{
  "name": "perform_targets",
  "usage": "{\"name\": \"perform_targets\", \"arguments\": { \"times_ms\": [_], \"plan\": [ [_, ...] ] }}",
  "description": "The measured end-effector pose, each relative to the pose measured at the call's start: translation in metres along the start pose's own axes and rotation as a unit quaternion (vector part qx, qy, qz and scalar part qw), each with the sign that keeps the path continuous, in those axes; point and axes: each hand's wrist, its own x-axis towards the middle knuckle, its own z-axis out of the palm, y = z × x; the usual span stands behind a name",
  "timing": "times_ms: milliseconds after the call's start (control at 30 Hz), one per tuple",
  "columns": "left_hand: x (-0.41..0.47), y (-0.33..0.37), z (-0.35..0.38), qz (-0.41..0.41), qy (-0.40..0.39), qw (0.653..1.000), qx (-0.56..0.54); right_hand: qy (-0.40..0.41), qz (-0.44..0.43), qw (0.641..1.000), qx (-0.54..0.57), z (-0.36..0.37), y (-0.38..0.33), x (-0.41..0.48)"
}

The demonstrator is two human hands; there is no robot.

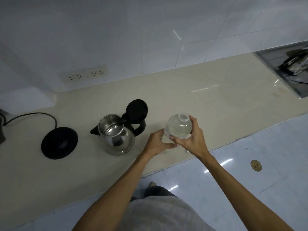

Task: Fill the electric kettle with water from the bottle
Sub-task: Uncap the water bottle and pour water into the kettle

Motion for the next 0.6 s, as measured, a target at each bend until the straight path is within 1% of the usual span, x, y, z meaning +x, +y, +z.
{"name": "perform_targets", "arguments": {
  "times_ms": [133,200,400,500,600],
  "plan": [
    [-0.040,-0.009,-0.015,0.011,-0.007,1.000,0.006,-0.005,-0.012,1.000,0.015,0.016,-0.014,-0.023],
    [-0.066,-0.016,-0.033,0.010,-0.003,1.000,-0.013,-0.013,-0.014,0.999,0.025,0.033,-0.029,-0.036],
    [-0.133,-0.050,-0.090,0.002,0.037,0.997,-0.073,-0.030,-0.005,0.998,0.057,0.096,-0.076,-0.072],
    [-0.157,-0.063,-0.108,0.005,0.057,0.996,-0.074,-0.031,0.001,0.997,0.070,0.121,-0.095,-0.084],
    [-0.175,-0.068,-0.120,0.017,0.053,0.995,-0.079,-0.030,0.003,0.997,0.069,0.138,-0.108,-0.088]
  ]
}}
